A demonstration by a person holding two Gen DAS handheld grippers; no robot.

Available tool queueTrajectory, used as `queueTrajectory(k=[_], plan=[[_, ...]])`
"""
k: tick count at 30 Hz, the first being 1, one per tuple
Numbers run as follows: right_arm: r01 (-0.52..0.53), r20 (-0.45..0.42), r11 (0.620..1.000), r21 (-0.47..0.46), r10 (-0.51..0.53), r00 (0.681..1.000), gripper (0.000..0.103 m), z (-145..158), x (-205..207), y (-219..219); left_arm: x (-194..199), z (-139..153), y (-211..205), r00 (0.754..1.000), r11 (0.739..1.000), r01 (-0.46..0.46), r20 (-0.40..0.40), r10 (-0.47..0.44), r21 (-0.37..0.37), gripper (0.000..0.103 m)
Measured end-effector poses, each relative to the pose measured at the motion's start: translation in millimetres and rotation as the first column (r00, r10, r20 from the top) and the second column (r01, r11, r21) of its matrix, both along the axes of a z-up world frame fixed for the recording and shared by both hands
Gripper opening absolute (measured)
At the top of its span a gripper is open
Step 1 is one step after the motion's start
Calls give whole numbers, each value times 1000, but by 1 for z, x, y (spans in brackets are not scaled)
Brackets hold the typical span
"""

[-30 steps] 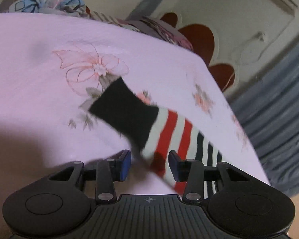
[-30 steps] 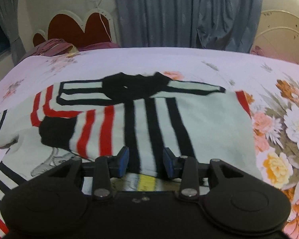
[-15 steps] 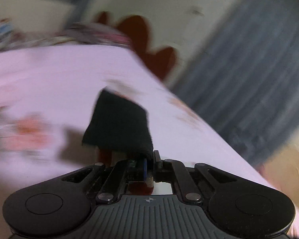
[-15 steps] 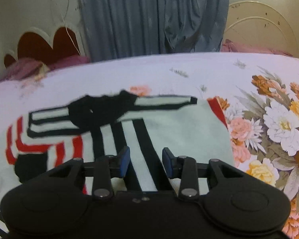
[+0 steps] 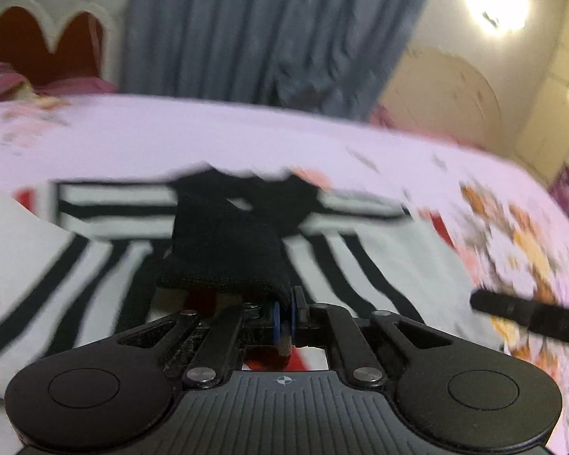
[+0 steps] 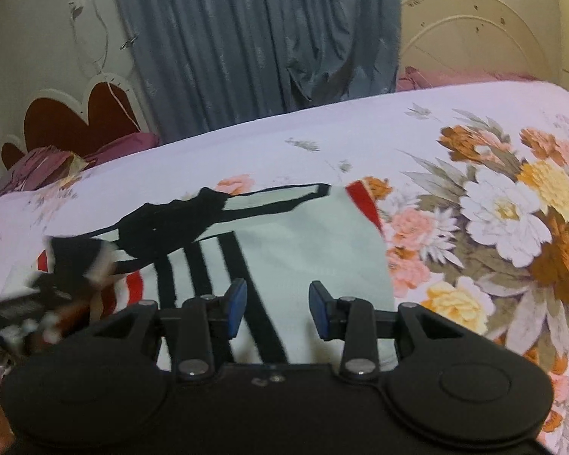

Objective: Fold small clothes

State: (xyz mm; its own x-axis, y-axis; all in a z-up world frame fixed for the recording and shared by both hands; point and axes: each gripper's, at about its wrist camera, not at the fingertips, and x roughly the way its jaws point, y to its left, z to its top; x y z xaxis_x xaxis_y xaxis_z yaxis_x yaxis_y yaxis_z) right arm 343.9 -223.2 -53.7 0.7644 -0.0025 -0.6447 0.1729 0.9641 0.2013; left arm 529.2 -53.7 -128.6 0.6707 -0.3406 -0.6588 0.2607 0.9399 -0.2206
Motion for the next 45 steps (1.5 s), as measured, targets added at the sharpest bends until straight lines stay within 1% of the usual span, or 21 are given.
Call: queueTrajectory(k=[2, 3, 4, 6, 9, 12, 15, 19, 20, 22, 23, 24, 26, 29, 31, 35, 37, 38, 39, 41, 45], plan=[[10, -9, 1000, 20, -10, 1000, 40, -2, -2, -8, 1, -18, -25, 997, 998, 49, -55, -48, 27, 4], [12, -17, 999, 30, -12, 1000, 44, -3, -3, -12, -7, -20, -33, 997, 997, 63, -40, -62, 42, 9], [12, -22, 999, 39, -11, 1000, 46, -4, -3, -15, -13, -20, -39, 996, 994, 93, -15, -92, 50, 34], [10, -21, 998, 58, -9, 1000, 48, -5, -4, -17, -25, -16, -41, 986, 986, 169, -4, -169, -3, 56], [-3, -16, 995, 101, 5, 1000, 48, -6, -2, -17, -46, -4, -20, 984, 984, 174, 55, -172, -24, 56], [-54, -2, 989, 138, 55, 998, 49, -5, 5, -6, -59, 4, 31, 996, 998, 51, 73, -48, -43, 56], [-73, -13, 986, 148, 76, 997, 58, -9, 14, 7, -64, 4, 86, 990, 995, -101, 91, 103, -22, 56], [-54, -98, 990, 127, 67, 993, 57, -30, 34, 14, -60, -7, 137, 975, 976, -216, 67, 213, 30, 55], [-48, -120, 992, 120, 62, 991, 50, -35, 40, 16, -58, -10, 143, 974, 975, -221, 60, 219, 36, 55], [-58, -120, 994, 89, 68, 990, 35, -39, 45, 21, -54, -17, 147, 975, 974, -221, 51, 218, 56, 48], [-81, -116, 994, 78, 90, 989, 19, -39, 47, 24, -54, -18, 148, 975, 974, -218, 53, 215, 54, 48], [-106, -115, 992, 65, 113, 987, 10, -39, 49, 29, -57, -16, 152, 975, 975, -217, 58, 214, 56, 48], [-127, -86, 992, 11, 127, 988, 4, -32, 47, 33, -58, -13, 151, 978, 976, -203, 71, 198, 74, 48], [-130, -19, 991, -31, 130, 991, 2, -14, 34, 29, -58, -15, 147, 984, 981, -172, 70, 166, 87, 48], [-131, -3, 988, -76, 131, 991, 2, -9, 26, 27, -55, -22, 140, 989, 979, -145, 57, 138, 141, 48], [-105, -155, 987, -118, 86, 984, 0, -46, 41, 24, -54, -24, 134, 994, 972, -107, 61, 96, 210, 48], [-104, -143, 985, -139, 85, 986, 0, -41, 41, 26, -50, -18, 140, 997, 979, -80, 35, 75, 190, 48], [-79, -115, 985, -152, 61, 991, 5, -34, 38, 27, -48, -12, 146, 997, 985, -71, 31, 67, 154, 48], [-50, -62, 984, -173, 40, 997, 17, -25, 34, 28, -44, -8, 151, 997, 989, -68, 37, 63, 130, 48], [-59, -5, 985, -165, 59, 998, 19, -14, 35, 32, -27, -3, 157, 997, 985, -69, 52, 61, 156, 49], [-106, -80, 984, -145, 96, 992, 16, -24, 70, 42, 38, -13, 166, 999, 981, -45, 4, 46, 189, 49]])
